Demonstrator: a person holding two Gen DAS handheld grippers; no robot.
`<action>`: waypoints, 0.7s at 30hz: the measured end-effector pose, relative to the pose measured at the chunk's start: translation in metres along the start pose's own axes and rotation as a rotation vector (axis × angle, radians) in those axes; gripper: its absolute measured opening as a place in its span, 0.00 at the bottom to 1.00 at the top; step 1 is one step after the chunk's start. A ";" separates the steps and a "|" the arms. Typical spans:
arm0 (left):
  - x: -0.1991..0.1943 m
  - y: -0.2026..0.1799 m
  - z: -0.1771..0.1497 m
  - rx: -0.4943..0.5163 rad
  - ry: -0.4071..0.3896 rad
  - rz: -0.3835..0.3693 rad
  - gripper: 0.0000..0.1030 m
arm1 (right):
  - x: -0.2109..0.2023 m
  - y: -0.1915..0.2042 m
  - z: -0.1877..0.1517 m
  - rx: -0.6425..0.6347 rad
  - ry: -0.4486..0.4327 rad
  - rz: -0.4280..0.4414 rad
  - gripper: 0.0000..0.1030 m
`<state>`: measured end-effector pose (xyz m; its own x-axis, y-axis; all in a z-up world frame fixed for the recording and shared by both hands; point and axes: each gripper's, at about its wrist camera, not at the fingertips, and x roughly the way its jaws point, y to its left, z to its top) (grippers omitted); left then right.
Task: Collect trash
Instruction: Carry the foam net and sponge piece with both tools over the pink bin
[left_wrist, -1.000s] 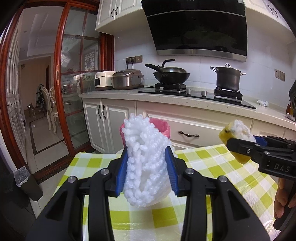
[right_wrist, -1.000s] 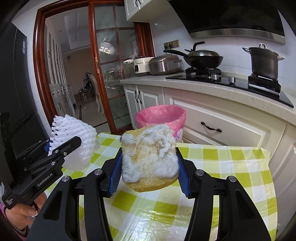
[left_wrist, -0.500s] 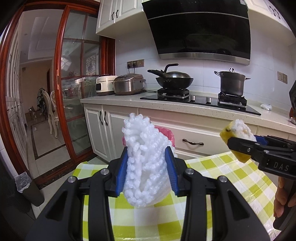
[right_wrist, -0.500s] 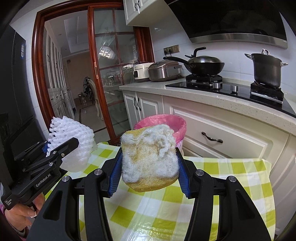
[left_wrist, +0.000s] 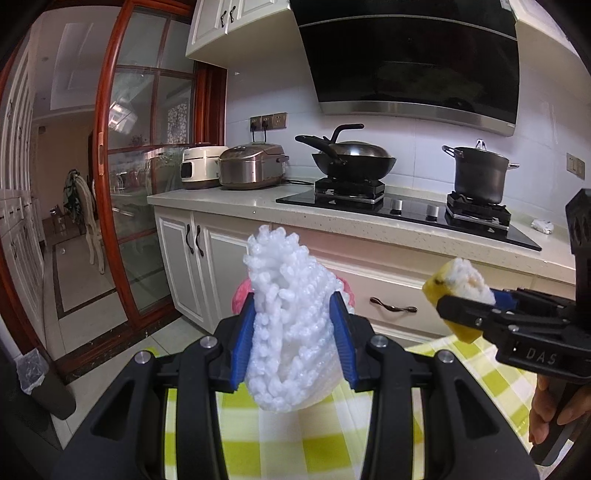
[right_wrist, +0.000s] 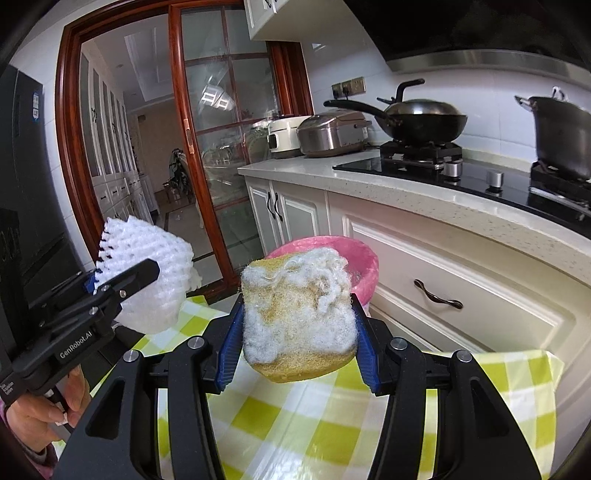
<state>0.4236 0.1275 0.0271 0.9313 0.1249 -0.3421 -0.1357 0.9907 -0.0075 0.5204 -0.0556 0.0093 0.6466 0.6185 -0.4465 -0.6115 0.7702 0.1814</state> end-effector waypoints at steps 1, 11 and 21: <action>0.009 0.002 0.005 0.001 -0.001 0.002 0.38 | 0.007 -0.004 0.004 0.005 0.003 0.009 0.49; 0.107 0.016 0.038 0.016 0.023 -0.024 0.40 | 0.093 -0.031 0.040 -0.014 0.037 0.045 0.50; 0.193 0.039 0.040 -0.067 0.065 -0.029 0.42 | 0.177 -0.059 0.058 -0.013 0.073 0.079 0.53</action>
<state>0.6119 0.1926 -0.0017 0.9114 0.0906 -0.4014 -0.1335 0.9878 -0.0802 0.6975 0.0174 -0.0303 0.5613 0.6638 -0.4944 -0.6651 0.7172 0.2078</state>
